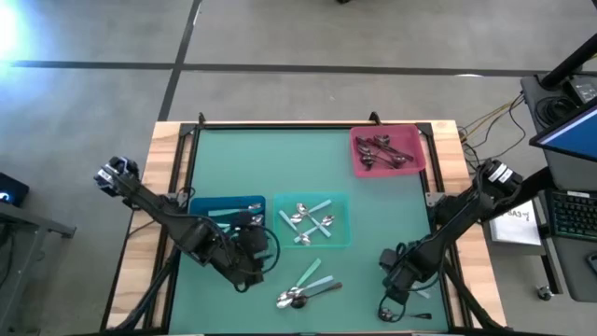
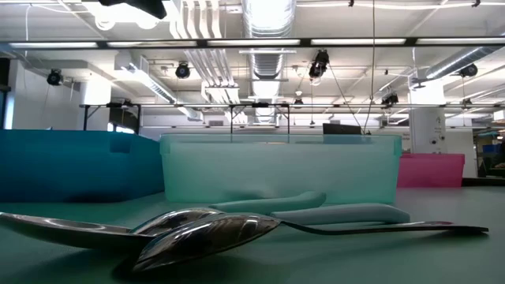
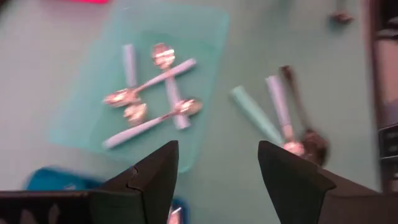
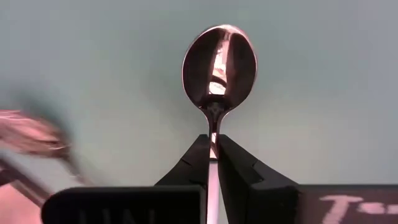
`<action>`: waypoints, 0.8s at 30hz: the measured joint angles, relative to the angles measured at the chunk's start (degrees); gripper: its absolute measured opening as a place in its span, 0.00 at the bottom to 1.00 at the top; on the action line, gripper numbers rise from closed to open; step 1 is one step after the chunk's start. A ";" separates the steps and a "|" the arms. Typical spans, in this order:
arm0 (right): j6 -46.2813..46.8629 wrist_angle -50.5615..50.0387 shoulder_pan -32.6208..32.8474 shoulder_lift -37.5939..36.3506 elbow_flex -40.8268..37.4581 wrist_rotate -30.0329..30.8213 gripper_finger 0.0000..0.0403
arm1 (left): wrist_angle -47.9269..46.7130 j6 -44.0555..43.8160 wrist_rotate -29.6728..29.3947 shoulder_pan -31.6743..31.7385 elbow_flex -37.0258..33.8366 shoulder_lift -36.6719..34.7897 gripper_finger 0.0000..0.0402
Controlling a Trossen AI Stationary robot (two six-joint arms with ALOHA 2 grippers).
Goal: Sort silverware by color (type)
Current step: Put the blue spoon into the green bin
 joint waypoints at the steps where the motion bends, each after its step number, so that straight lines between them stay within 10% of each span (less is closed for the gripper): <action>1: -1.19 -0.15 -0.61 -0.39 0.85 1.14 0.02 | 3.09 0.87 0.44 0.00 -1.25 0.00 0.51; 17: -37.88 1.16 -9.35 -2.34 23.32 36.86 0.02 | 49.62 25.19 -0.04 0.02 -17.06 0.00 0.51; 24: -62.56 19.70 -10.44 -2.06 27.02 45.94 0.02 | 61.11 34.04 -6.24 0.02 -19.93 0.78 0.51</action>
